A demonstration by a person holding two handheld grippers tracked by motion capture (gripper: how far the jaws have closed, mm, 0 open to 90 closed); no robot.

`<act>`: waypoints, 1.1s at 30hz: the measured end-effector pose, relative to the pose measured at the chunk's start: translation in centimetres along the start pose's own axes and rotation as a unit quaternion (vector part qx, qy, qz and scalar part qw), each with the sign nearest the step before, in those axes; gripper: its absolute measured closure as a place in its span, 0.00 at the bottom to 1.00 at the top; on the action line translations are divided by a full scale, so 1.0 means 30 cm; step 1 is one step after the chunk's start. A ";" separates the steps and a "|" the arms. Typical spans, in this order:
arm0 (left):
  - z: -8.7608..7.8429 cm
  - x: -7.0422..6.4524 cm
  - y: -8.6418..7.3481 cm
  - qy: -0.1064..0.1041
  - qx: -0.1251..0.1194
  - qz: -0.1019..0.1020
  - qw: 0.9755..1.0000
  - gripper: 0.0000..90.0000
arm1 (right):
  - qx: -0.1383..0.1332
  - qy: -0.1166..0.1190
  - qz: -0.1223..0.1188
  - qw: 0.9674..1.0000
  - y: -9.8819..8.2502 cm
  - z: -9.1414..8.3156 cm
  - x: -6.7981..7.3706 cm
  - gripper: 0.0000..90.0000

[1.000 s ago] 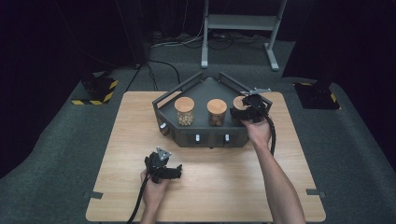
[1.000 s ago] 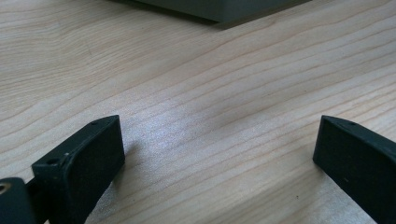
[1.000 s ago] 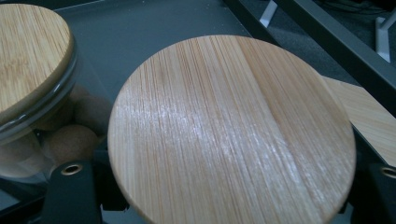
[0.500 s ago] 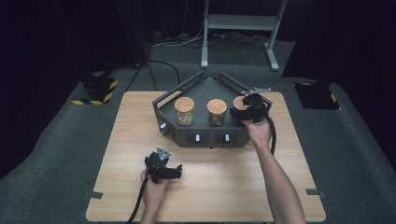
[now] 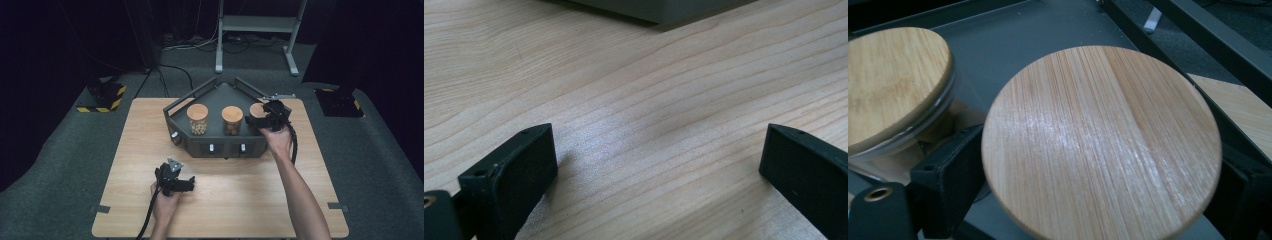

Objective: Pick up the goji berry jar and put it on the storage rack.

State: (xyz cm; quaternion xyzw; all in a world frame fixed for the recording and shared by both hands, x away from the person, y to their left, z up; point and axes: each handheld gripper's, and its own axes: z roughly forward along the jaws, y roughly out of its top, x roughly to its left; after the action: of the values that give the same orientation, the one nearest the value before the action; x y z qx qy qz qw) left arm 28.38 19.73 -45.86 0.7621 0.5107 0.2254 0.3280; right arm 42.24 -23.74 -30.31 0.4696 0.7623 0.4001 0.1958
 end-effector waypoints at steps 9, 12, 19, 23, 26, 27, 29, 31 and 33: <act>-0.001 0.001 0.001 0.000 0.001 0.002 1.000 0.02 | -0.011 0.018 0.011 1.000 -0.014 -0.033 -0.031 0.08; -0.001 0.001 0.001 0.000 0.001 0.002 1.000 0.02 | -0.019 0.029 0.021 0.999 -0.026 -0.048 -0.052 0.07; -0.001 0.001 0.001 0.000 0.001 0.002 1.000 0.02 | -0.027 0.053 0.035 0.998 -0.051 -0.074 -0.102 0.06; 0.000 0.001 0.001 0.000 0.001 0.002 1.000 0.02 | -0.032 0.058 0.043 0.997 -0.065 -0.086 -0.123 0.05; -0.001 0.001 0.002 0.000 0.001 0.002 1.000 0.02 | -0.030 0.061 0.049 0.996 -0.069 -0.091 -0.133 0.04; -0.001 0.001 0.002 0.000 0.001 0.002 1.000 0.02 | -0.030 0.061 0.049 0.996 -0.069 -0.091 -0.133 0.04; -0.001 0.000 0.002 0.000 0.001 0.002 1.000 0.02 | -0.028 0.063 0.050 0.996 -0.071 -0.094 -0.139 0.03; -0.001 0.001 0.002 0.000 0.001 0.002 1.000 0.02 | -0.028 0.065 0.050 0.996 -0.073 -0.098 -0.142 0.03; -0.001 0.001 0.002 0.000 0.001 0.002 1.000 0.02 | -0.030 0.066 0.050 0.996 -0.076 -0.107 -0.142 0.03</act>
State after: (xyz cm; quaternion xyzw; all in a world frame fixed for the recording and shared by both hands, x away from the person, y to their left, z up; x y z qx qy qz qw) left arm 28.41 19.74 -45.81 0.7636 0.5094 0.2258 0.3262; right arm 40.87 -29.37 -30.51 0.4737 0.7366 0.4624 0.1386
